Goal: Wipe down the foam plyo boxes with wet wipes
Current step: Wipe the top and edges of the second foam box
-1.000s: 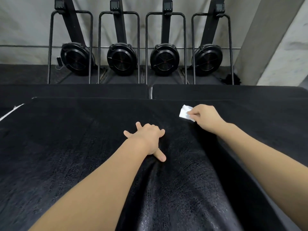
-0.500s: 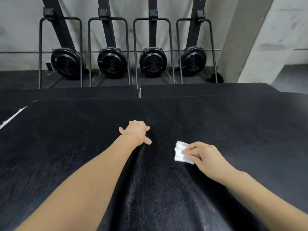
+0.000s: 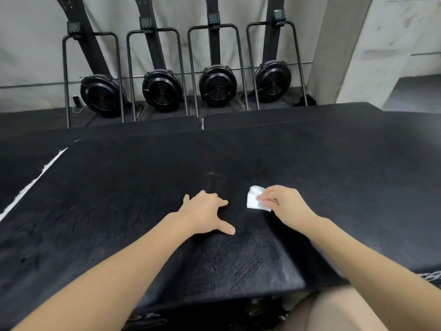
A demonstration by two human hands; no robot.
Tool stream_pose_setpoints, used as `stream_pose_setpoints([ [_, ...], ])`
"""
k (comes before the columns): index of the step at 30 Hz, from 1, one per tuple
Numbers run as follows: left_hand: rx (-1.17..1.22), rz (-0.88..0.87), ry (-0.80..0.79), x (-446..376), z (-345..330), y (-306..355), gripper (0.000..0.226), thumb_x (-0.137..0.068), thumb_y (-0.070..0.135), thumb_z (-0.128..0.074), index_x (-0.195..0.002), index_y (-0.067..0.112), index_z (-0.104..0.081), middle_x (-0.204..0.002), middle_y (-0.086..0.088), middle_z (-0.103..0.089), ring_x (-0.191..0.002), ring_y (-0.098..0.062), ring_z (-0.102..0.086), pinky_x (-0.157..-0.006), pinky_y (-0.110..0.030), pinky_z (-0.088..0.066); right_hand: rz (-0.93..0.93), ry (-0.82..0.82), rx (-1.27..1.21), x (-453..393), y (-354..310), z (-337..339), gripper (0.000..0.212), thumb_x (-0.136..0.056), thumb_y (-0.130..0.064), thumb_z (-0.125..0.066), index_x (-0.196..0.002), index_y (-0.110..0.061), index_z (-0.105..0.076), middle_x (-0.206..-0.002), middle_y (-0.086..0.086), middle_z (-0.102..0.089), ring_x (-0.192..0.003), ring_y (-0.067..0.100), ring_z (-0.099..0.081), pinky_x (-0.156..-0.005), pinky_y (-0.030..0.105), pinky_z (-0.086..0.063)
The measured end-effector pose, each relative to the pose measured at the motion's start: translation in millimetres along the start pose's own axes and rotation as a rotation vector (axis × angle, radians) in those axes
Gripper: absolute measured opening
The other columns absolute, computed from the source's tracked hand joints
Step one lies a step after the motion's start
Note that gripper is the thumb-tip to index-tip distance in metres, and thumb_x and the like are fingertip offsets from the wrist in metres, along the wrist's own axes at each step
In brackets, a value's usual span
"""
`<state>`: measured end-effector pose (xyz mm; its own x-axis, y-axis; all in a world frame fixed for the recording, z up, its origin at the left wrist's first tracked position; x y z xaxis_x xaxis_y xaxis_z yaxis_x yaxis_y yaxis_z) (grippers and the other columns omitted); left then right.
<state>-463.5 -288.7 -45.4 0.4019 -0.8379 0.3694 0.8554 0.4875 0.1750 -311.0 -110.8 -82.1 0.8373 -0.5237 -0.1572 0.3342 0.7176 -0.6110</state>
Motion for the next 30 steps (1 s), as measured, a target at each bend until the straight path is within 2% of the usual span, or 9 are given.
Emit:
stream_pose_setpoints([
  [5,-0.063,-0.008,-0.148,19,-7,-9,0.123,-0.067,0.073,-0.077,-0.161,0.040,-0.006,-0.170,0.004,0.003,-0.155,-0.033,0.012,-0.118,-0.069,-0.004,0.030,-0.024,0.041,45,-18,-1,0.011,-0.092,-0.014,-0.069,-0.097,-0.012,-0.080,-0.104,-0.002,-0.072,-0.098,0.007,-0.063,-0.087,0.006,-0.041],
  [7,-0.088,-0.008,-0.150,20,-8,-8,0.123,-0.068,0.072,-0.077,-0.161,0.039,-0.004,-0.170,0.004,0.004,-0.155,-0.033,0.013,-0.118,-0.070,-0.005,0.106,-0.027,0.100,81,-28,-2,0.015,-0.094,-0.011,-0.066,-0.100,-0.014,-0.080,-0.107,-0.006,-0.071,-0.097,-0.004,-0.055,-0.090,0.001,-0.035],
  [9,-0.109,-0.006,-0.145,20,-8,-3,0.123,-0.069,0.071,-0.077,-0.161,0.037,-0.005,-0.170,0.003,0.002,-0.154,-0.034,0.011,-0.116,-0.071,-0.007,0.108,-0.032,0.139,120,-33,-9,0.021,-0.096,-0.009,-0.061,-0.105,-0.017,-0.079,-0.113,-0.012,-0.066,-0.101,-0.001,-0.052,-0.091,-0.001,-0.028],
  [14,-0.090,0.004,-0.128,21,-8,-1,0.120,-0.070,0.068,-0.078,-0.161,0.036,-0.006,-0.170,0.003,0.000,-0.154,-0.034,0.010,-0.116,-0.072,-0.008,0.070,0.023,0.123,156,-37,-12,0.020,-0.093,-0.008,-0.067,-0.103,-0.020,-0.079,-0.109,-0.023,-0.059,-0.101,0.001,-0.056,-0.094,-0.001,-0.030],
  [18,-0.091,0.000,-0.107,22,-9,-3,0.120,-0.070,0.070,-0.077,-0.161,0.037,-0.007,-0.170,0.003,-0.003,-0.155,-0.033,0.009,-0.116,-0.071,-0.010,0.027,0.095,0.174,117,-31,-11,0.019,-0.096,-0.009,-0.063,-0.105,-0.013,-0.079,-0.115,-0.001,-0.070,-0.106,0.017,-0.063,-0.094,0.007,-0.032],
  [22,-0.064,0.001,-0.084,26,-12,-3,0.118,-0.071,0.070,-0.077,-0.161,0.036,-0.010,-0.169,0.003,-0.006,-0.155,-0.031,0.007,-0.117,-0.070,-0.011,0.021,0.142,0.180,115,-37,-12,0.017,-0.095,-0.009,-0.064,-0.100,-0.013,-0.079,-0.110,0.000,-0.071,-0.103,0.020,-0.065,-0.095,0.032,-0.050],
  [23,-0.064,0.002,-0.077,26,-13,-3,0.117,-0.071,0.070,-0.077,-0.161,0.036,-0.010,-0.169,0.002,-0.006,-0.155,-0.031,0.006,-0.117,-0.069,-0.011,0.029,0.152,0.166,125,-39,-13,0.016,-0.094,-0.010,-0.065,-0.100,-0.014,-0.080,-0.109,-0.003,-0.071,-0.103,0.018,-0.065,-0.094,0.032,-0.050],
  [27,-0.101,0.008,-0.066,24,-15,-2,0.117,-0.069,0.071,-0.077,-0.161,0.036,-0.013,-0.166,0.003,-0.015,-0.154,-0.030,-0.003,-0.115,-0.069,-0.019,0.076,0.117,0.107,177,-39,-20,0.018,-0.093,-0.014,-0.069,-0.105,-0.024,-0.079,-0.109,-0.024,-0.061,-0.104,-0.002,-0.057,-0.095,0.004,-0.035],
  [30,-0.120,0.025,-0.079,23,-12,2,0.117,-0.069,0.071,-0.078,-0.161,0.035,-0.015,-0.161,0.004,-0.024,-0.151,-0.028,-0.010,-0.111,-0.068,-0.026,0.118,0.157,0.099,198,-34,-27,0.020,-0.088,-0.012,-0.075,-0.103,-0.024,-0.078,-0.108,-0.023,-0.062,-0.100,-0.007,-0.053,-0.093,0.001,-0.035],
])
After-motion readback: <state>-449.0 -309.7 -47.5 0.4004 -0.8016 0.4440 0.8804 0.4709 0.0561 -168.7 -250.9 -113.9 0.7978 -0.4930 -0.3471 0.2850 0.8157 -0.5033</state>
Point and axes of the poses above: each hand's wrist, its own x-axis away from the middle knuckle, its own z-axis out of the back of the hand, y = z × x, the point moved 4 cm from there along -x, towards the middle knuckle
